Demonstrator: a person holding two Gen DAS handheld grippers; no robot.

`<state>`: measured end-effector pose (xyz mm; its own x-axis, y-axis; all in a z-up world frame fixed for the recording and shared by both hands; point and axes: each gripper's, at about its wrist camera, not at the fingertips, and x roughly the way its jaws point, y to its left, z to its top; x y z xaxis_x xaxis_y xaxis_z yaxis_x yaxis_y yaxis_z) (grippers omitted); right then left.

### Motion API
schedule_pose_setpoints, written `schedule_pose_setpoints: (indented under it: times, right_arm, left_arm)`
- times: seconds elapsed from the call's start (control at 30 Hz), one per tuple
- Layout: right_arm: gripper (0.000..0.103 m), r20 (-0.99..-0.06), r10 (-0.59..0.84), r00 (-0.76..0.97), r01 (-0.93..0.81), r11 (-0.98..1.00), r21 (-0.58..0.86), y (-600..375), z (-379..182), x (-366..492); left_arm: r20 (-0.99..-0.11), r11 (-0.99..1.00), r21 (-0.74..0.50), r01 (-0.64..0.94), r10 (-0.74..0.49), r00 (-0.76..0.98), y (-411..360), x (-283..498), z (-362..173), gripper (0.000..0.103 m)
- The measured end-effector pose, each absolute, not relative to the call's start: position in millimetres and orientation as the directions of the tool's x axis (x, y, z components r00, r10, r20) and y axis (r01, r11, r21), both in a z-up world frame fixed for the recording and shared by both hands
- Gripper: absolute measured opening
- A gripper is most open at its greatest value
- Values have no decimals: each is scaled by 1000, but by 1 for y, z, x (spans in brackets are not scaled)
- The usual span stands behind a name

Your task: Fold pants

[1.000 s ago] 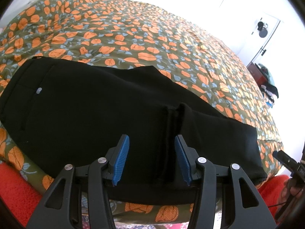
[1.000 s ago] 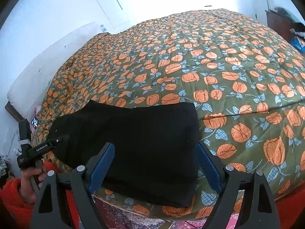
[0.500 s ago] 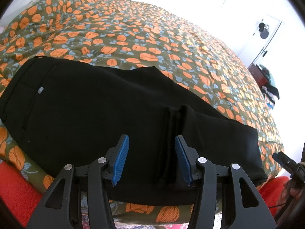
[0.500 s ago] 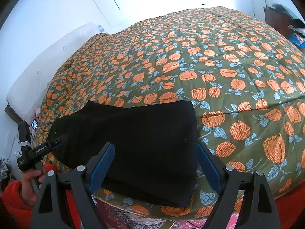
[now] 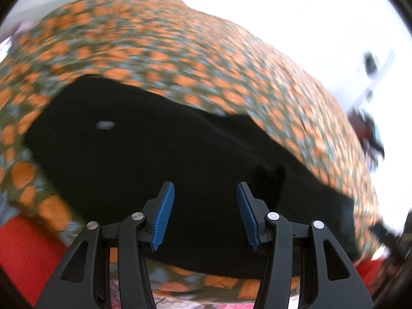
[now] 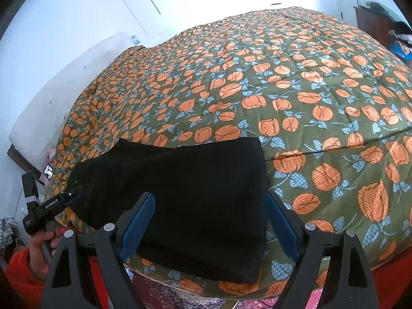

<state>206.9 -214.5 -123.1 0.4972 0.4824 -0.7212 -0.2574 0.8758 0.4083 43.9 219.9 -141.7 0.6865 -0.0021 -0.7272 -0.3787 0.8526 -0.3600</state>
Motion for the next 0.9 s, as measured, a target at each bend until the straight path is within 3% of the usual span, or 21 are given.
schedule_pose_setpoints:
  times: [0.17, 0.33, 0.47, 0.6, 0.77, 0.9]
  right_arm:
    - [86, -720, 498, 484, -272, 867, 417, -207, -124, 210]
    - [86, -723, 509, 467, -294, 860, 416, -199, -126, 210]
    - [86, -728, 511, 458, -295, 859, 418, -195, -128, 210]
    - [86, -734, 510, 448, -301, 859, 413, -191, -129, 210]
    - [86, -736, 508, 448, -315, 860, 402, -189, -128, 208]
    - [86, -742, 507, 438, -301, 861, 410, -190, -132, 210]
  left_arm:
    - [-638, 485, -643, -592, 87, 765, 326, -27, -159, 53]
    - [-590, 234, -767, -597, 107, 800, 375, -72, -192, 53]
    - [-578, 280, -771, -572, 69, 813, 380, -59, -195, 53]
    - [-632, 363, -709, -605, 53, 773, 383, -25, -199, 53]
    - [-675, 359, -682, -637, 28, 738, 385, -12, -218, 60]
    - [-681, 347, -682, -644, 20, 732, 389, -9, -225, 60]
